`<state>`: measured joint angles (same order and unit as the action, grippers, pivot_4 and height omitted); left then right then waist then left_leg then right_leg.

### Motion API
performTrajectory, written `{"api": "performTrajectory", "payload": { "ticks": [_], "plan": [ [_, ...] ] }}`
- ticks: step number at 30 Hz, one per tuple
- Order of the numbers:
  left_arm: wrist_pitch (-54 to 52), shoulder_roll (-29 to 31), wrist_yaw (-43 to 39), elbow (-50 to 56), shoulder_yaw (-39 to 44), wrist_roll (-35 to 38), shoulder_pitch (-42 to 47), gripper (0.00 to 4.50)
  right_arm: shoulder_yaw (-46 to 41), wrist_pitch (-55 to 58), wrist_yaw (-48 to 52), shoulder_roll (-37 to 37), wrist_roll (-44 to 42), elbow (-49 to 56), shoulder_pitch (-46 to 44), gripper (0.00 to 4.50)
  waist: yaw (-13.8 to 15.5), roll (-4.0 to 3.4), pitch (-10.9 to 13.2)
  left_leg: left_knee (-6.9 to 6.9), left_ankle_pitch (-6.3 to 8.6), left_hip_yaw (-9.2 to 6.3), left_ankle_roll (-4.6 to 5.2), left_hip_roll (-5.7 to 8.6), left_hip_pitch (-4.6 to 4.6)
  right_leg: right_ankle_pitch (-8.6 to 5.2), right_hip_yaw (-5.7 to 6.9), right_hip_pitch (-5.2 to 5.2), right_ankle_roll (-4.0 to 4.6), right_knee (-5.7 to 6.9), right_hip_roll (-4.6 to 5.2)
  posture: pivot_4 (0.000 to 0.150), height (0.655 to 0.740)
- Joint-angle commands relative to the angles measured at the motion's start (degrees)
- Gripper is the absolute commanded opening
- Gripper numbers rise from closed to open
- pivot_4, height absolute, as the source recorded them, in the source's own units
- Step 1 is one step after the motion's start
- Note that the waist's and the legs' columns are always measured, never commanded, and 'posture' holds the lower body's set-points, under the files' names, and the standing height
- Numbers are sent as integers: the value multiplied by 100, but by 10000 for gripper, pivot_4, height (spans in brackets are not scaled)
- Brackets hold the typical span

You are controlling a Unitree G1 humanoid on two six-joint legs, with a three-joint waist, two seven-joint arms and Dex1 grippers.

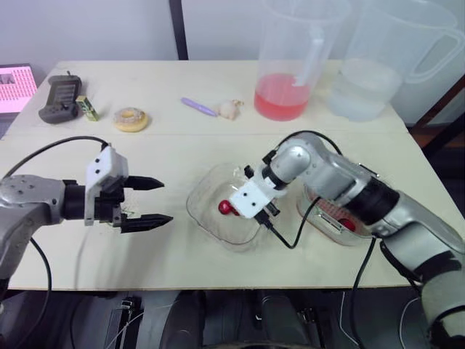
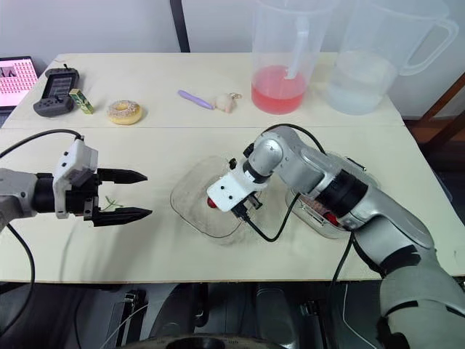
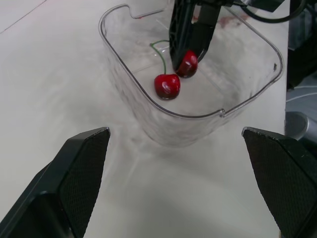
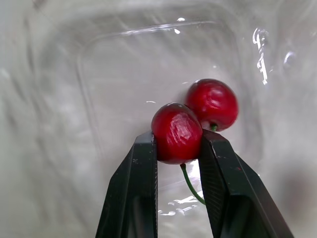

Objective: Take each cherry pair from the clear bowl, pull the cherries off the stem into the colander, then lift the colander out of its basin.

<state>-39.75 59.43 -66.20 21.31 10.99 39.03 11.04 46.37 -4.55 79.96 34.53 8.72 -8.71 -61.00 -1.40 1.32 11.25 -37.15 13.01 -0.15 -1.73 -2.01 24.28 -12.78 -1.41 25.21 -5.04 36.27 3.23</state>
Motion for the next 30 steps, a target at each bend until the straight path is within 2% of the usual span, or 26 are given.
{"api": "performTrajectory", "payload": {
  "ticks": [1, 5, 7, 10, 14, 16, 19, 22, 25, 30],
  "plan": [
    [78, -25, 9, 71, 1, -9, 91, 45000, -341, -211, 330, -62, -72, -25, -144, 23976, 23, 0, 0, -1, 0, 0, 0, 0, 1, 0, 0, 0, 0, 0, 0, 1500, 7383],
    [102, -59, 8, 50, -80, -35, 137, 45000, -636, -166, 572, 17, -241, 292, -59, 44019, 55, 0, 0, -6, -1, -1, -1, 0, 2, -2, 0, -3, 4, 0, 0, 1500, 7383],
    [106, -73, -6, 18, -119, -47, 188, 45000, -874, 56, 625, 108, -341, 583, 13, 44639, 54, 0, 0, -6, -1, -2, -1, 0, 1, -2, 0, -5, 4, 0, 0, 1500, 7383],
    [128, -91, -40, -27, -166, -71, 272, 45000, -1295, 1097, 656, 267, -635, 1252, 224, 44639, 64, 0, 0, -5, -1, -3, -1, 0, 1, -2, 0, -5, 4, 0, 0, 1500, 7383],
    [163, -94, -93, -102, -261, -137, 430, 45000, -1974, 4016, 109, 204, -1202, 2434, 626, 44639, 64, 0, 0, -7, -1, -5, -1, 0, 1, -2, 1, -6, 5, 4, 0, 1500, 7383],
    [152, -97, -101, -135, -314, -147, 526, 45000, -2146, 5185, -422, 121, -1128, 2922, 745, 44639, 48, 0, 0, -9, -1, -4, -2, 0, -2, -2, 0, -6, 5, 7, 0, 1500, 7383],
    [140, -124, -128, -209, -431, -176, 716, 45000, -2050, 7071, -1028, 73, -1113, 3352, 631, 44639, 48, 0, 0, -8, -1, -5, -2, 0, -3, -3, 0, -3, 8, 12, 0, 1500, 7383],
    [119, -159, -173, -302, -503, -169, 916, 45000, -2039, 8927, -1706, -400, -1322, 3484, 443, 44639, 39, 0, -1, -9, -1, -4, -2, 1, -3, -3, -1, -3, 8, 12, 1, 1500, 7383],
    [116, -265, -187, -377, -459, -81, 1031, 45000, -1944, 9599, -2265, -644, -1476, 3569, 500, 44639, 43, 0, -1, -6, -1, -5, -2, 0, -2, -2, 0, -2, 8, 12, 0, 1500, 7383],
    [80, -327, -232, -403, -356, 43, 1057, 45000, -1738, 9691, -2992, -746, -1741, 3486, 609, 44639, 38, 1, -1, -9, -1, -5, -1, 3, 4, -2, 0, -3, 7, 5, 3, 1500, 7383]
  ]
}}
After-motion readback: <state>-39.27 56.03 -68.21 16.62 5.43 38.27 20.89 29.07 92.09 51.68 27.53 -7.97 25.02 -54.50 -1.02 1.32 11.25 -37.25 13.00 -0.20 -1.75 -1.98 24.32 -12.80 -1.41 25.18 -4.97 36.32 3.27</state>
